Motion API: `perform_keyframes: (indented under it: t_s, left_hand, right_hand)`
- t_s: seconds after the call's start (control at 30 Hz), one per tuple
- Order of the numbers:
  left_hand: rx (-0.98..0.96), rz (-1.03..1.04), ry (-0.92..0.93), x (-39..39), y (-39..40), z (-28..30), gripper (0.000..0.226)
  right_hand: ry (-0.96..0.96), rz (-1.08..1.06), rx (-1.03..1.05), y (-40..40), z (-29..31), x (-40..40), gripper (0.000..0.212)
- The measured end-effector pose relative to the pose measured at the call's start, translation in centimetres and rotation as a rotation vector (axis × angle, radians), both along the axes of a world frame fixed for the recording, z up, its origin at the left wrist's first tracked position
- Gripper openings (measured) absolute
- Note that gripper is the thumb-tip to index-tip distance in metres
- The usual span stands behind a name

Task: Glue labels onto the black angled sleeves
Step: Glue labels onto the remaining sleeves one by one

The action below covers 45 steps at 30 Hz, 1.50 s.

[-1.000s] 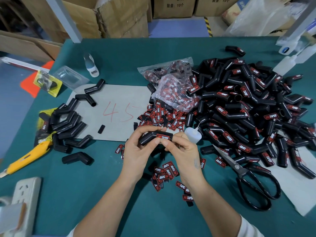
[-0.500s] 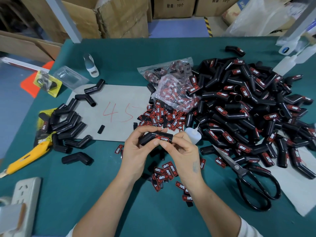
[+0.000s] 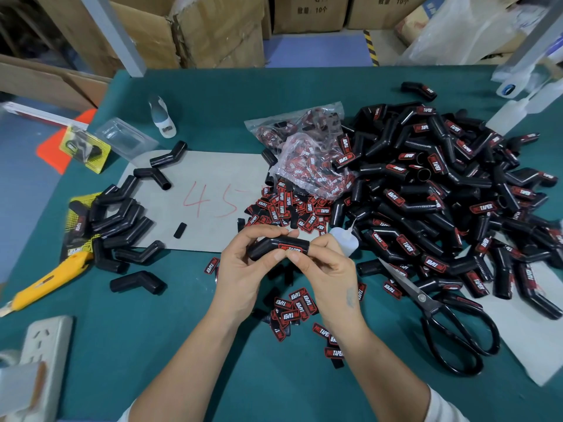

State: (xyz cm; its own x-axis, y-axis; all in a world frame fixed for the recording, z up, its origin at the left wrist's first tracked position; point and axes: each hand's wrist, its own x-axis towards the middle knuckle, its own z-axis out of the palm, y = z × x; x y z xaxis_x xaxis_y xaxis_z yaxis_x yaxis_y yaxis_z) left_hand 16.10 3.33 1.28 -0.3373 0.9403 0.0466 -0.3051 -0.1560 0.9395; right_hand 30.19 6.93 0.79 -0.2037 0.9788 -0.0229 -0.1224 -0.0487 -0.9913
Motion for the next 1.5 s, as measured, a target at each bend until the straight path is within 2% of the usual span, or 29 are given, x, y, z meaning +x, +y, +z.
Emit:
perform_keyframes:
  t_s: [0.1,0.2,0.37,1.2,1.3,1.5]
  left_hand:
    - [0.004,0.001,0.006,-0.02,0.0,0.07,0.025]
    - [0.009,0.007,0.02,-0.03,0.0,0.07,0.026]
    - [0.036,0.004,0.067,-0.11,0.01,0.07,0.024]
    - [0.09,0.03,0.146,-0.02,-0.01,0.2,0.022]
    - [0.113,0.04,0.206,-0.13,-0.02,0.04,0.021]
    - [0.14,0.054,0.486,-0.87,-0.05,-0.04,0.018]
  right_hand:
    - [0.018,0.026,-0.015,0.01,0.38,-0.02,0.005]
    - [0.043,0.038,-0.037,0.02,0.53,-0.09,0.013]
    - [0.092,0.061,-0.103,-0.16,0.84,0.01,0.005]
    - [0.147,0.099,-0.192,-0.06,0.8,0.09,0.014]
    - [0.173,0.118,-0.211,-0.1,0.7,0.11,0.013]
    - [0.179,0.139,-0.223,-0.1,0.73,0.31,0.012]
